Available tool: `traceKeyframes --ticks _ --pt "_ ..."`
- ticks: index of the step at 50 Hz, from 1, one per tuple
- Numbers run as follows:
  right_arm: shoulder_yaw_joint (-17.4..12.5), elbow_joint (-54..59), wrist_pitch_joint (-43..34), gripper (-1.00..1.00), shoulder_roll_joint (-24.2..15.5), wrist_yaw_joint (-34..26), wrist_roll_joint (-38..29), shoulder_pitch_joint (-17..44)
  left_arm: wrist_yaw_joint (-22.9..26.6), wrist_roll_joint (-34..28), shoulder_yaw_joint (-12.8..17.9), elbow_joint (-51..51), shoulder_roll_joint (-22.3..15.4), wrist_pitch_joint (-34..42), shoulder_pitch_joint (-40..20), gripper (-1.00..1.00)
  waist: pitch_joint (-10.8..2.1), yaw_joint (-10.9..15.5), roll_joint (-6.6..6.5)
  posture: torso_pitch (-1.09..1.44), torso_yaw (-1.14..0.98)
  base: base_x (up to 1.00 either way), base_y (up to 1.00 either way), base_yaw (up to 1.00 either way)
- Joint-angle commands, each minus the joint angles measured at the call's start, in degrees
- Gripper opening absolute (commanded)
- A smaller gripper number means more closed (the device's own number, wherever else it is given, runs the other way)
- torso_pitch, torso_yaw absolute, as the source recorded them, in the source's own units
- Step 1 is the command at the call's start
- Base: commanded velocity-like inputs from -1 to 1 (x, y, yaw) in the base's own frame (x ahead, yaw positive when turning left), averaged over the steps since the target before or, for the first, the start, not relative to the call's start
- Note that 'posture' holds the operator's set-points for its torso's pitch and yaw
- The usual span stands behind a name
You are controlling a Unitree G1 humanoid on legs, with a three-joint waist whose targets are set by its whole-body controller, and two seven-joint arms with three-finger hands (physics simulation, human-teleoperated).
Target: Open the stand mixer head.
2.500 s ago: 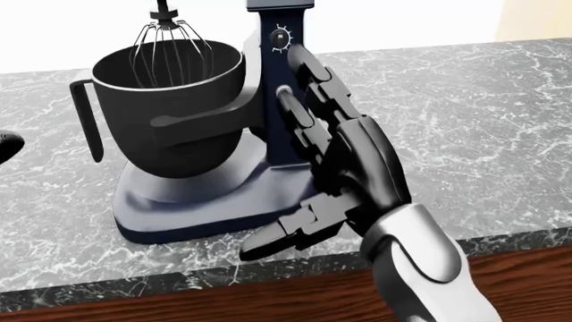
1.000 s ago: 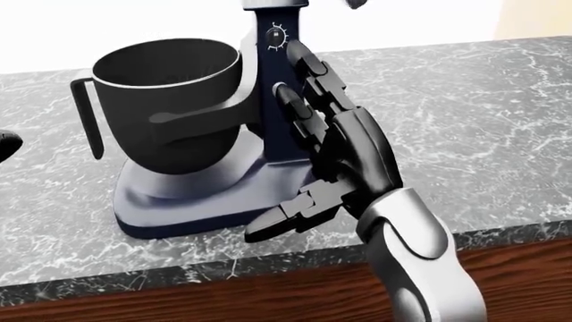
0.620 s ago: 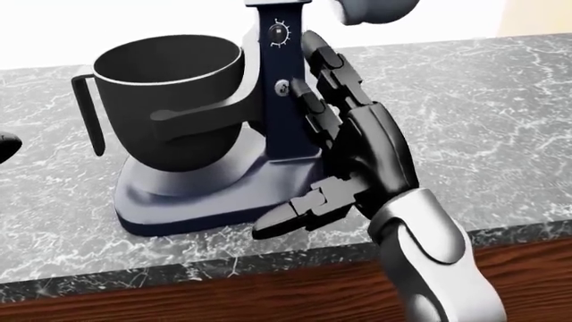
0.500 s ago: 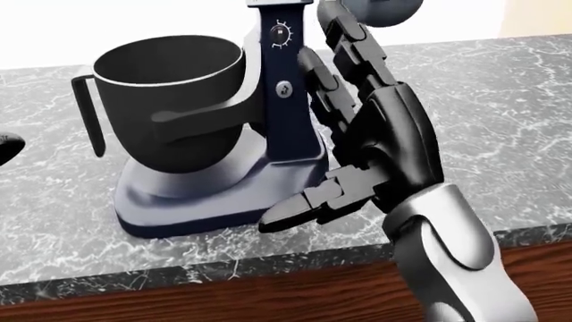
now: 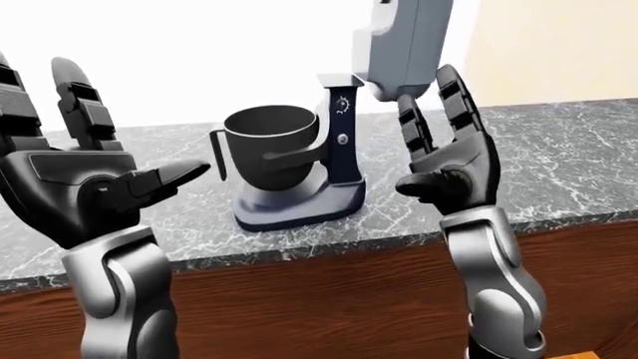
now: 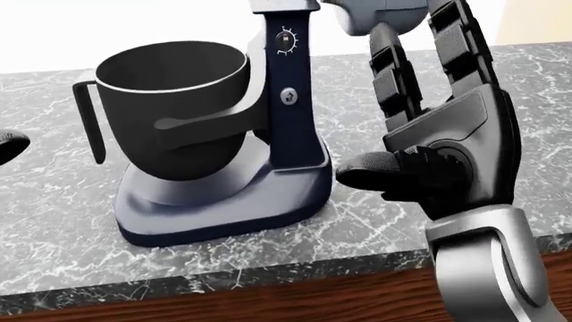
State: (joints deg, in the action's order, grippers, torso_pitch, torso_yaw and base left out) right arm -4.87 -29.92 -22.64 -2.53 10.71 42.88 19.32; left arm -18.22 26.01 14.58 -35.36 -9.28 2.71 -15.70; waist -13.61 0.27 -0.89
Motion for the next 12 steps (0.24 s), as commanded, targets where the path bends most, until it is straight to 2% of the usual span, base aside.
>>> traceKeyframes --ticks 1,12 --pt "0.22 -1.37 1.84 1.0 -0.32 -0.27 1.09 1.58 0.48 -0.14 0.09 -1.11 -0.51 -0.76 -1.36 1.0 -0.38 0.02 -0.1 -0.3 0.0 0.0 0.0 0.0" --pt "0.41 -1.34 1.96 1.0 -0.73 0.1 1.89 2.01 0.53 0.04 0.29 -0.92 -0.58 -1.01 -1.22 1.0 -0.24 -0.03 0.05 -0.3 0.0 0.0 0.0 0.0"
